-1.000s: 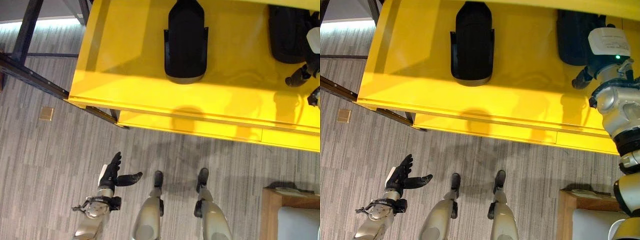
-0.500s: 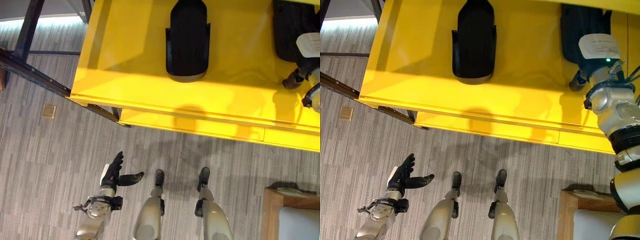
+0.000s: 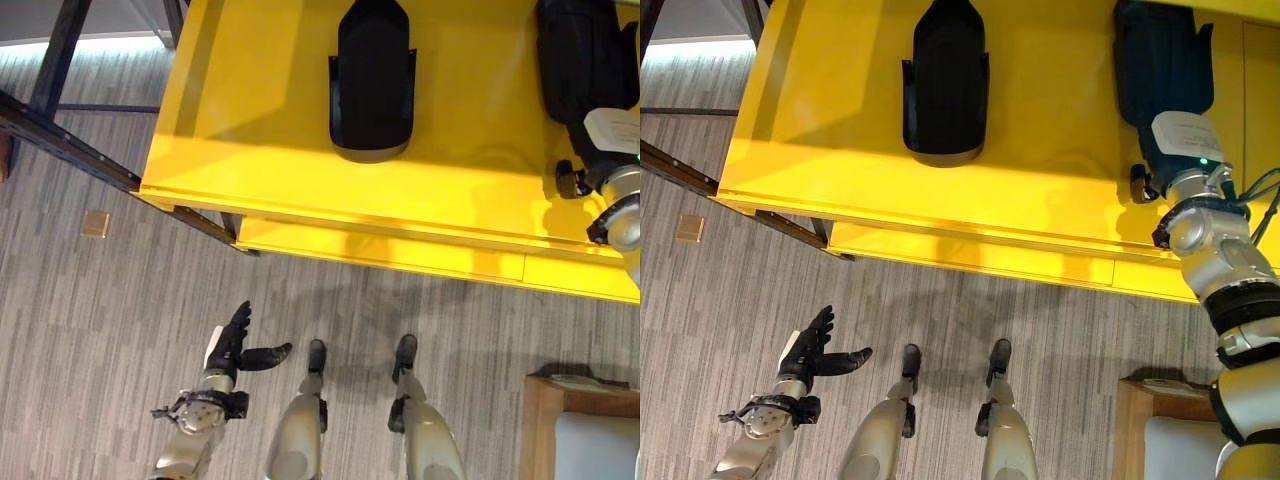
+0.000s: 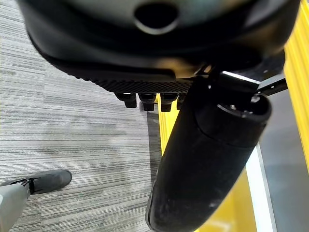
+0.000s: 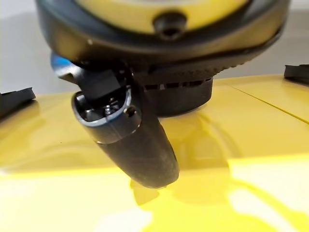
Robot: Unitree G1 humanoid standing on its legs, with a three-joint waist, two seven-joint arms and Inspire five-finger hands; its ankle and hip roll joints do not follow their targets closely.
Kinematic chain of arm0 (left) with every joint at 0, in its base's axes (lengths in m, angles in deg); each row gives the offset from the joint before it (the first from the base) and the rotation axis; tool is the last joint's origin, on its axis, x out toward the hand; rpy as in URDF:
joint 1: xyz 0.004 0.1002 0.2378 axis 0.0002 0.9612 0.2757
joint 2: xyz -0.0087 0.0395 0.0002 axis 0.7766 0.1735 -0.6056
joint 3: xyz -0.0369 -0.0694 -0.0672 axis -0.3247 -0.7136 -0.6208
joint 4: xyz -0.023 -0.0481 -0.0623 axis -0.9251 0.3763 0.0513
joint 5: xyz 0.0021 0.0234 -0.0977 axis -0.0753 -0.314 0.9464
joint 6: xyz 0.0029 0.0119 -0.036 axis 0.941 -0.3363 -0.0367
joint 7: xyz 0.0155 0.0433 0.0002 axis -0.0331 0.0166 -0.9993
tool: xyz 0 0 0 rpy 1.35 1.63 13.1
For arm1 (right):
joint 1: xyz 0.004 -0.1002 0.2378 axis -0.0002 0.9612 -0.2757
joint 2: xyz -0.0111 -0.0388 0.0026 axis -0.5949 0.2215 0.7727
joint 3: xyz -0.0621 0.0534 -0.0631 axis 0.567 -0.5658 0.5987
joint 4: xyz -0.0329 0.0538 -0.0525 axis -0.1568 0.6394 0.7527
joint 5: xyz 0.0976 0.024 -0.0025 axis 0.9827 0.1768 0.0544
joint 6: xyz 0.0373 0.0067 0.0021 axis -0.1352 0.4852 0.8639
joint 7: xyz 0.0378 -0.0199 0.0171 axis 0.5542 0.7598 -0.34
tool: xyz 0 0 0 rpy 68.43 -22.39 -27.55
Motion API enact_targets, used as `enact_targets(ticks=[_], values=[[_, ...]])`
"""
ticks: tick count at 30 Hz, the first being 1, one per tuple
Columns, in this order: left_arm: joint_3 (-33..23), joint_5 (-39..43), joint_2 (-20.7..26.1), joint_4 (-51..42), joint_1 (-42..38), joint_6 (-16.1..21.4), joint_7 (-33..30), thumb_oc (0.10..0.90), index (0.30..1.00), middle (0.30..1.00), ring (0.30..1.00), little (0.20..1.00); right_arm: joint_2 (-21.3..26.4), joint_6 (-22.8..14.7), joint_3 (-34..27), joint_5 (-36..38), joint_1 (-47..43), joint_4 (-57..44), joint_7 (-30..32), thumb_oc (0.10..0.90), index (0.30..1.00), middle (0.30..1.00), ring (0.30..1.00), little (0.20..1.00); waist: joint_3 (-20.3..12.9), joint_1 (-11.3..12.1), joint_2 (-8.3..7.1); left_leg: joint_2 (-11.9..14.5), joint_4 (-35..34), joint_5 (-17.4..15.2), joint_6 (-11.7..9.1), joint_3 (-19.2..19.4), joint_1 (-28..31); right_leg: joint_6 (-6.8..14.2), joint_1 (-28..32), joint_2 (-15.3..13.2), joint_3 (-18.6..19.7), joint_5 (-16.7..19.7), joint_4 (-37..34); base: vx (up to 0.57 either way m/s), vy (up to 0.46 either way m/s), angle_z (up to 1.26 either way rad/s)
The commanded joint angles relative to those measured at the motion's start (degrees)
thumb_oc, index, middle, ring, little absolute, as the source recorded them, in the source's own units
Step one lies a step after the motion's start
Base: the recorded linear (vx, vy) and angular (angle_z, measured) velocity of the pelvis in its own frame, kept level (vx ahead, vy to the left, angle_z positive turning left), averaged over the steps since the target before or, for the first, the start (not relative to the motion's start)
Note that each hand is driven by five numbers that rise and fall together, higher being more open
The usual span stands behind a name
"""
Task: Move parts from the plastic box to the shelf.
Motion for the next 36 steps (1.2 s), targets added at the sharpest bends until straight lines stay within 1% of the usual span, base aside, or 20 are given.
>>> enact_targets(ticks=[1, 6, 12, 18, 23, 29, 36], values=[[-0.6, 1.0, 2.2, -2.7, 0.7, 3.7, -0.9, 0.900, 1.000, 1.000, 1.000, 1.000, 0.4, -1.9, -0.6, 2.5, -1.2, -3.7, -0.3, 0.900, 1.000, 1.000, 1.000, 1.000, -0.7, 0.8, -0.32, 2.3, -2.3, 5.6, -1.2, 0.4, -2.2, 3.9, 2.4, -3.7, -0.5, -12.4, 13.0, 0.00, 0.000, 0.00], [-1.0, 0.6, 2.2, -2.5, 0.9, 3.4, -0.2, 0.900, 1.000, 1.000, 1.000, 1.000, 0.7, -2.6, -2.2, 2.8, 2.6, -5.9, -1.8, 0.900, 1.000, 1.000, 1.000, 1.000, -1.5, 0.5, -1.15, 2.4, -1.9, 5.1, -1.2, 0.5, -1.8, 4.2, 3.6, -3.6, -0.5, -11.8, 11.6, -0.01, 0.007, 0.00], [-1.4, 0.4, 2.3, -2.4, 1.0, 3.3, 0.0, 0.900, 1.000, 1.000, 1.000, 1.000, 1.2, -3.0, -2.9, 2.7, 4.6, -7.4, -2.7, 0.900, 1.000, 1.000, 1.000, 1.000, -2.0, 0.3, -1.80, 2.5, -1.5, 4.8, -1.2, 0.7, -1.4, 4.4, 4.5, -3.5, -0.6, -11.3, 10.6, 0.00, 0.000, 0.00], [-1.9, 0.2, 2.4, -2.6, 1.2, 3.1, 0.0, 0.900, 1.000, 1.000, 1.000, 1.000, 1.3, -3.2, -5.1, 2.9, 7.7, -10.4, -3.1, 0.900, 1.000, 1.000, 1.000, 1.000, -2.7, 0.2, -2.47, 2.5, -1.4, 4.5, -1.1, 0.6, -0.9, 4.5, 5.5, -3.4, -0.6, -11.1, 10.0, 0.00, 0.000, 0.00], [-2.9, -0.4, 2.3, -2.4, 1.6, 2.6, 0.3, 0.900, 1.000, 1.000, 1.000, 1.000, 0.7, -3.4, -7.9, 2.4, 11.4, -12.0, -3.3, 0.900, 1.000, 1.000, 1.000, 1.000, -3.8, -0.1, -3.20, 2.5, -1.8, 4.3, -1.0, 0.6, 0.3, 4.6, 6.8, -3.4, -0.8, -10.9, 9.1, 0.00, 0.000, 0.00], [-3.5, -0.5, 1.9, -2.3, 1.9, 2.4, 0.4, 0.900, 1.000, 1.000, 1.000, 1.000, -0.1, -3.4, -10.3, 2.2, 15.0, -13.3, -3.5, 0.900, 1.000, 1.000, 1.000, 1.000, -4.7, -0.4, -3.68, 2.3, -2.3, 4.1, -0.8, 0.6, 1.2, 4.8, 7.5, -3.3, -0.7, -10.8, 8.8, 0.00, 0.000, 0.00], [-3.7, -0.7, 1.8, -2.2, 2.1, 2.3, 0.5, 0.900, 1.000, 1.000, 1.000, 1.000, -0.4, -3.4, -11.3, 1.8, 17.8, -13.6, -4.2, 0.900, 1.000, 1.000, 1.000, 1.000, -5.6, -0.7, -4.33, 2.3, -2.5, 3.7, -0.6, 0.8, 2.2, 5.0, 8.4, -3.3, -0.7, -10.8, 8.5, 0.00, 0.000, 0.00]])
